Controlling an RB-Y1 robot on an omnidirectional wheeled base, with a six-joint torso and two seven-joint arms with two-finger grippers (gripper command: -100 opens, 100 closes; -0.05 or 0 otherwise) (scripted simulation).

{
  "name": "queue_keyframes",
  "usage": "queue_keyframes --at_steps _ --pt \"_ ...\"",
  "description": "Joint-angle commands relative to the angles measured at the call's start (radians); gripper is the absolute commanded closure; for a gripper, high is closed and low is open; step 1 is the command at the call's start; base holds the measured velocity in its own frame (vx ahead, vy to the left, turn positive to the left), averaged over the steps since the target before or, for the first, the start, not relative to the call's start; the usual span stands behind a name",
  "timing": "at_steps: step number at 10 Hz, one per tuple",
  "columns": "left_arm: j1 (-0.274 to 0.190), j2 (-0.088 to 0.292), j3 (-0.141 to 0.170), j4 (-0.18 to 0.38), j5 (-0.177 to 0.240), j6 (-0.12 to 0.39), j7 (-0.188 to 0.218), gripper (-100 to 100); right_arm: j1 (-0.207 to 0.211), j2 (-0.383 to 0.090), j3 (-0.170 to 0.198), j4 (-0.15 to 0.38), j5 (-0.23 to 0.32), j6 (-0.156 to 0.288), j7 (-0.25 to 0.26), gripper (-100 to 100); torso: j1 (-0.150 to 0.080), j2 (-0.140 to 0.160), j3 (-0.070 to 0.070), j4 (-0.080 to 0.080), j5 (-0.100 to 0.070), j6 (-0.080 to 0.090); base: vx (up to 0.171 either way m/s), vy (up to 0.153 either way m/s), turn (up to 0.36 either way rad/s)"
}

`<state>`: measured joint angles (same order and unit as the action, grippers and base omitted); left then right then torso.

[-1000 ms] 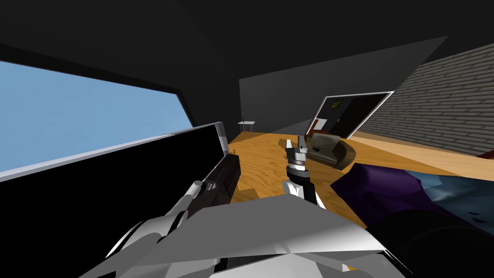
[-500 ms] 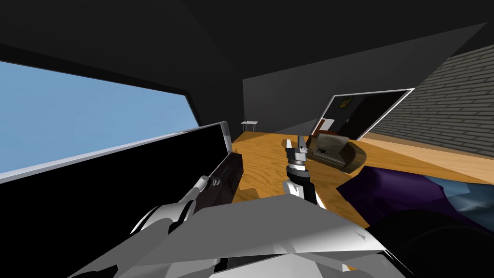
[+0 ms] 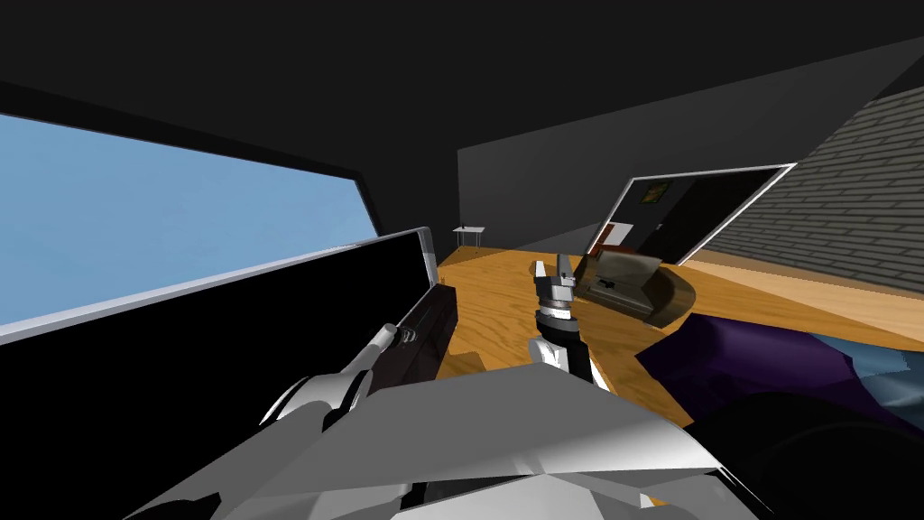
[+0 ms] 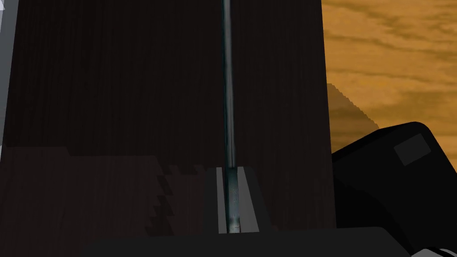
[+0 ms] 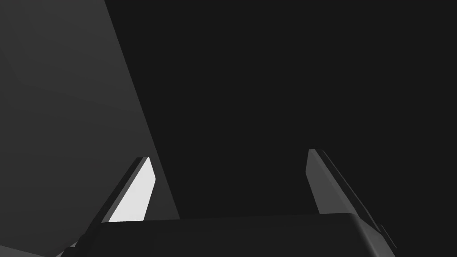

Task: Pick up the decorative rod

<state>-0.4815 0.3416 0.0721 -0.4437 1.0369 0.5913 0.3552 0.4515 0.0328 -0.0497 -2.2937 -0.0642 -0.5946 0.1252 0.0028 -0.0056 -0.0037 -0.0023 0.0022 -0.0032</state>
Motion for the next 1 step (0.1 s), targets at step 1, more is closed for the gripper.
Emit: queue_keyframes --at_steps 1 --pt "0.000 0.000 0.000 0.000 0.000 0.000 0.000 0 0.000 0.000 0.000 0.000 0.000 0.000 0.000 0 0.000 0.000 0.000 0.000 0.000 0.000 0.000 0.000 0.000"
